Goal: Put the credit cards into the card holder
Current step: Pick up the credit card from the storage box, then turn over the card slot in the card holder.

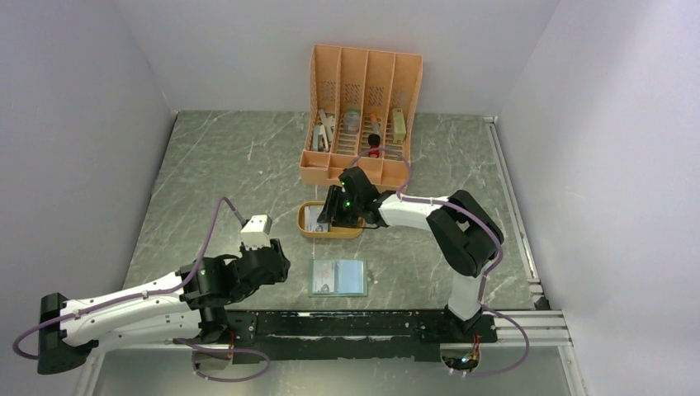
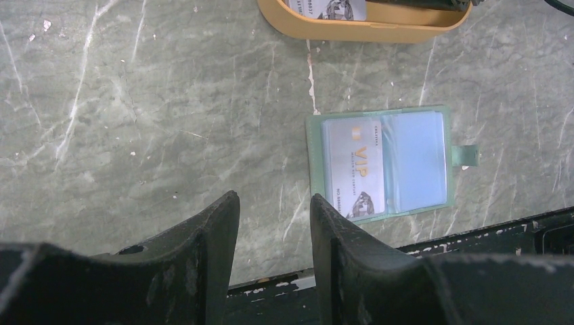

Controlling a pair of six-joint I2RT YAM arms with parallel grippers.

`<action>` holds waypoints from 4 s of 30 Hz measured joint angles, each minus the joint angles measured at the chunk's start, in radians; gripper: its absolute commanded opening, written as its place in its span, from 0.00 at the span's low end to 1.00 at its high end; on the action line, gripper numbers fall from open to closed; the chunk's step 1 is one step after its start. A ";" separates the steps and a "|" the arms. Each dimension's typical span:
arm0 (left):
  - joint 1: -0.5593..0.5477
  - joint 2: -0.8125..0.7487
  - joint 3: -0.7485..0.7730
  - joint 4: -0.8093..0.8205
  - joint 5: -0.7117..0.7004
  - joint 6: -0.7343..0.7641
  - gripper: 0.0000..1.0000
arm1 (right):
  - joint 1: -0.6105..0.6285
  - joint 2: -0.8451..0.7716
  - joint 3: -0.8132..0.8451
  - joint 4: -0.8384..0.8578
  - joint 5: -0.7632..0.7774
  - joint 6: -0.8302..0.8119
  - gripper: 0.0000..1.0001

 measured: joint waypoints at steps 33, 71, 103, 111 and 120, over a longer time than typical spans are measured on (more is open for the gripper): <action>0.000 0.018 0.000 0.002 0.001 0.000 0.47 | -0.031 -0.023 -0.023 0.001 -0.026 0.024 0.22; 0.000 0.007 0.082 -0.031 -0.030 0.005 0.44 | -0.091 -0.370 0.091 -0.370 -0.115 0.462 0.00; -0.021 0.446 0.063 0.494 0.349 0.195 0.56 | -0.009 -0.893 -0.585 -0.384 -0.148 -0.031 0.00; -0.021 0.576 0.089 0.535 0.361 0.195 0.57 | -0.007 -0.900 -0.603 -0.380 -0.148 -0.031 0.00; -0.021 0.658 0.102 0.562 0.375 0.195 0.57 | -0.004 -0.848 -0.611 -0.350 -0.158 -0.031 0.00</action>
